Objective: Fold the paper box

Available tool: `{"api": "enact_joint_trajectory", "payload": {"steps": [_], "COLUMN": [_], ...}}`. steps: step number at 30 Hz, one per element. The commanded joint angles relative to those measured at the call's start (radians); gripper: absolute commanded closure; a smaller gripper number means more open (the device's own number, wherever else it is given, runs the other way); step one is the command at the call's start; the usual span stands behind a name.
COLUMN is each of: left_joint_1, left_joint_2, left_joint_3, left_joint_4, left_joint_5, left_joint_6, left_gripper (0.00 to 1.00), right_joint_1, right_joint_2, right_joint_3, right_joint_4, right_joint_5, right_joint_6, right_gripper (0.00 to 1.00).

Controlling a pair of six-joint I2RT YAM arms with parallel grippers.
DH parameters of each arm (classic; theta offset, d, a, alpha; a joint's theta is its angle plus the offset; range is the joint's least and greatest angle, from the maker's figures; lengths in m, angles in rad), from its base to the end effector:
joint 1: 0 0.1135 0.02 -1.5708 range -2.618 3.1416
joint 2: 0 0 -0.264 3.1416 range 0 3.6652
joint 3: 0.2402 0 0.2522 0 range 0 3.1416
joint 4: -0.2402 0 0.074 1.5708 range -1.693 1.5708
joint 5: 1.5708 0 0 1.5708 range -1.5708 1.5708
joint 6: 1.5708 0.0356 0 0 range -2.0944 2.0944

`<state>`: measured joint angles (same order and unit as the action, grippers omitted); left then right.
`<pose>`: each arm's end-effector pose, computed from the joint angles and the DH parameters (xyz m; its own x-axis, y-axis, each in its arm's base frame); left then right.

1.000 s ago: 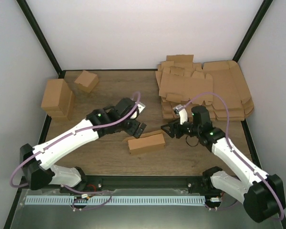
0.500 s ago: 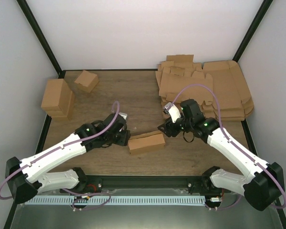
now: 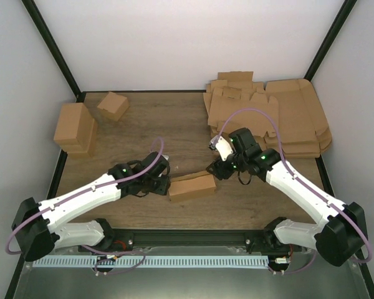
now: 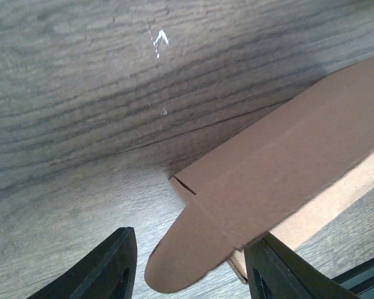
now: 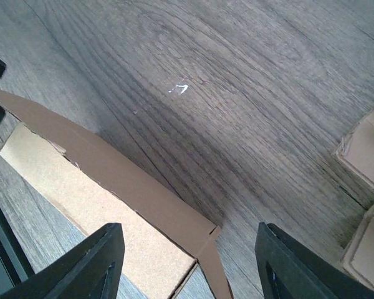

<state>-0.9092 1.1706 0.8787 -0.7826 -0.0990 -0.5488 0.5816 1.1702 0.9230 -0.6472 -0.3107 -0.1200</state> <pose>0.1386 -0.1723 0.2474 -0.8554 0.2536 -0.4516 0.3634 0.9152 -0.1743 0.1919 0.1392 0.2707 -0.5652 -0.5080 -0.6500 -0.7561 0.6342 0.1618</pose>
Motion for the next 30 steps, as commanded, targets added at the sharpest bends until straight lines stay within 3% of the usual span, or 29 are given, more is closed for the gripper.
{"api": "enact_joint_trajectory", "payload": {"steps": [1, 13, 21, 24, 30], "left_joint_1": [0.022, 0.051, 0.052, 0.052, 0.054], "left_joint_2": [0.015, 0.014, 0.013, -0.019, -0.082], "left_joint_3": [-0.035, -0.105, -0.119, -0.103, -0.13], "left_joint_4": [0.053, 0.116, 0.135, 0.126, 0.19], "left_joint_5": [0.049, 0.078, 0.104, 0.095, 0.157], "left_joint_6": [-0.023, -0.054, -0.071, -0.087, -0.157], "left_gripper": [0.51, 0.58, 0.59, 0.57, 0.38], "right_joint_1": [0.018, 0.049, 0.089, 0.089, 0.089], "right_joint_2": [-0.001, -0.006, -0.021, -0.039, -0.126], "right_joint_3": [0.045, -0.02, 0.023, 0.058, -0.029], "right_joint_4": [-0.005, 0.048, 0.032, 0.027, 0.08], "right_joint_5": [-0.011, 0.005, 0.102, 0.137, 0.15], "right_joint_6": [-0.008, 0.142, 0.237, 0.354, 0.534], "right_gripper": [0.39, 0.4, 0.4, 0.36, 0.26]}}
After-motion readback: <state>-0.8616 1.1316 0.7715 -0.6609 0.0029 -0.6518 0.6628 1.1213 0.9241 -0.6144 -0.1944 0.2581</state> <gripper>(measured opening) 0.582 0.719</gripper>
